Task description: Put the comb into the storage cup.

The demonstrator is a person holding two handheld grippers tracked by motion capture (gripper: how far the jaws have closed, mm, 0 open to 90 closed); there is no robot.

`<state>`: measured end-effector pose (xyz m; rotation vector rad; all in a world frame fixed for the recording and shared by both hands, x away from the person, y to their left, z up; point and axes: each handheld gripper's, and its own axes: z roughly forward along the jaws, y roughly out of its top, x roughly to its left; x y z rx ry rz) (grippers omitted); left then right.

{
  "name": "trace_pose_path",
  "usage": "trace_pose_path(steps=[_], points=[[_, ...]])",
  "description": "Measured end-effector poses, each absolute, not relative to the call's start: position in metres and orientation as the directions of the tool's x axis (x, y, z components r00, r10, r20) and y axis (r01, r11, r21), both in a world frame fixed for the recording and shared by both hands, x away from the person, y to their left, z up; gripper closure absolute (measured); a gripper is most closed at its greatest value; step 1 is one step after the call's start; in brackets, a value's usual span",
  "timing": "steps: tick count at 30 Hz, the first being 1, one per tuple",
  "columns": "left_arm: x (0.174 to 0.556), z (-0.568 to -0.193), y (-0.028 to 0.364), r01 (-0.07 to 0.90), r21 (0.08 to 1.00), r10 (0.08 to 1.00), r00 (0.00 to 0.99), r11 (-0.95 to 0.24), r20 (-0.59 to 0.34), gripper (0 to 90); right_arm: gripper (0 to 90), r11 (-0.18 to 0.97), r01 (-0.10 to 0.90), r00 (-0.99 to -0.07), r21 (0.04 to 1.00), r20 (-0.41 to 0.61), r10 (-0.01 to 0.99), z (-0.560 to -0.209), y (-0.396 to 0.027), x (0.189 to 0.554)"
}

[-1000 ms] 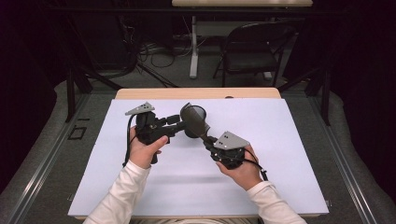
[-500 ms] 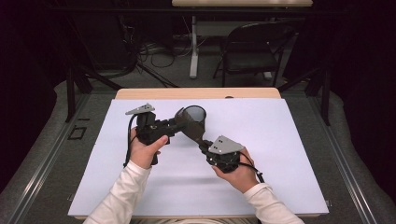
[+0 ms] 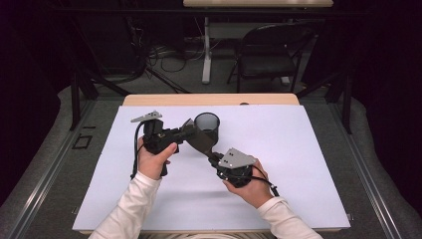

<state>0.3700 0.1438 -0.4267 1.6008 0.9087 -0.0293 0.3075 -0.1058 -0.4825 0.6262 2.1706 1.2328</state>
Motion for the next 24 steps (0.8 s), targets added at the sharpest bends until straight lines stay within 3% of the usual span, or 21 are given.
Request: trace_pose_path(steps=[24], points=[[0.3682,-0.4270,0.1477,0.554,0.828,0.525,0.681,0.088,-0.511,78.1,73.1,0.454,0.123,-0.735,0.882,-0.226,0.639,-0.4847,-0.1053,0.3071]])
